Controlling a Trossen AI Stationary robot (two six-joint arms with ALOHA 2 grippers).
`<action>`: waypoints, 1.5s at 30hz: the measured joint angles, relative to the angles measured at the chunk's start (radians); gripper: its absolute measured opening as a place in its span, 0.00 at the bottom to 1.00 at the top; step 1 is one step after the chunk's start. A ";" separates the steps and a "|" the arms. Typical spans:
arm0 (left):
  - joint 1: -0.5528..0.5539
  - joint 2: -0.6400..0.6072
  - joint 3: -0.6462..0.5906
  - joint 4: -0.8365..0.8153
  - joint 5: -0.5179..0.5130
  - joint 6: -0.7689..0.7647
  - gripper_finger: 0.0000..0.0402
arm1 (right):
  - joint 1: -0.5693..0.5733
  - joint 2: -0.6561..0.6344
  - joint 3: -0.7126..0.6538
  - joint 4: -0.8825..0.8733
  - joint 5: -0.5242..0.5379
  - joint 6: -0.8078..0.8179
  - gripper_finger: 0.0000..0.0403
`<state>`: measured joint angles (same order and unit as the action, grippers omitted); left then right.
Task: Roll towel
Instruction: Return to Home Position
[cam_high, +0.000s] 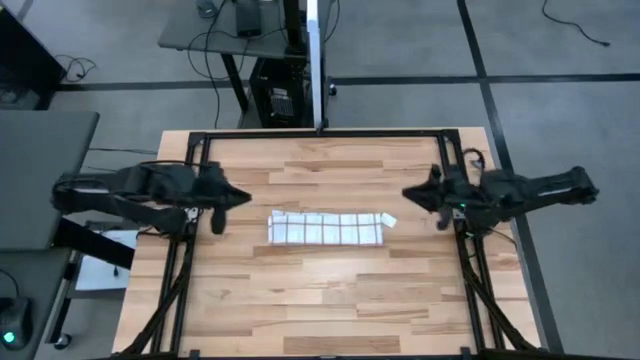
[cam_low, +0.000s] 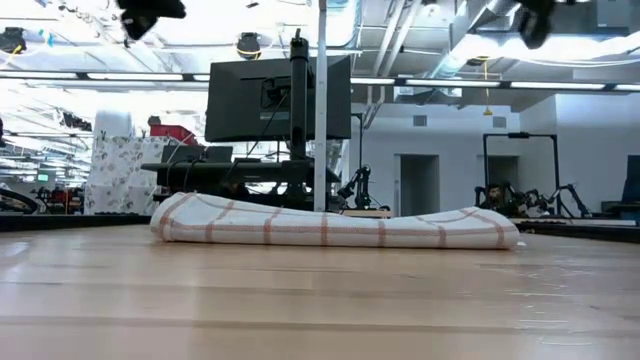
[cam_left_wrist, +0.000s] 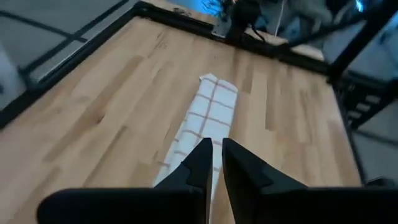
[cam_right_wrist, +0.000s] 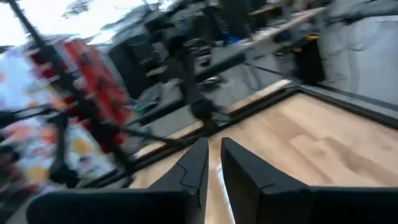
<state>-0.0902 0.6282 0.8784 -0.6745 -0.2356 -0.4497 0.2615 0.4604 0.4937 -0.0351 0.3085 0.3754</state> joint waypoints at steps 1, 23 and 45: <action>0.000 -0.025 -0.008 0.001 0.000 -0.051 0.05 | 0.032 -0.014 -0.045 0.036 0.011 -0.045 0.11; -0.006 -0.032 -0.053 -0.019 0.013 -0.220 0.05 | -0.111 -0.132 -0.485 0.229 -0.046 -0.246 0.11; -0.030 -0.031 -0.053 0.234 0.197 0.120 0.05 | -0.265 -0.407 -0.408 -0.117 -0.067 -0.328 0.11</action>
<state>-0.1201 0.5971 0.8257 -0.4407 -0.0390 -0.3299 -0.0037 0.0538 0.0861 -0.1519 0.2411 0.0477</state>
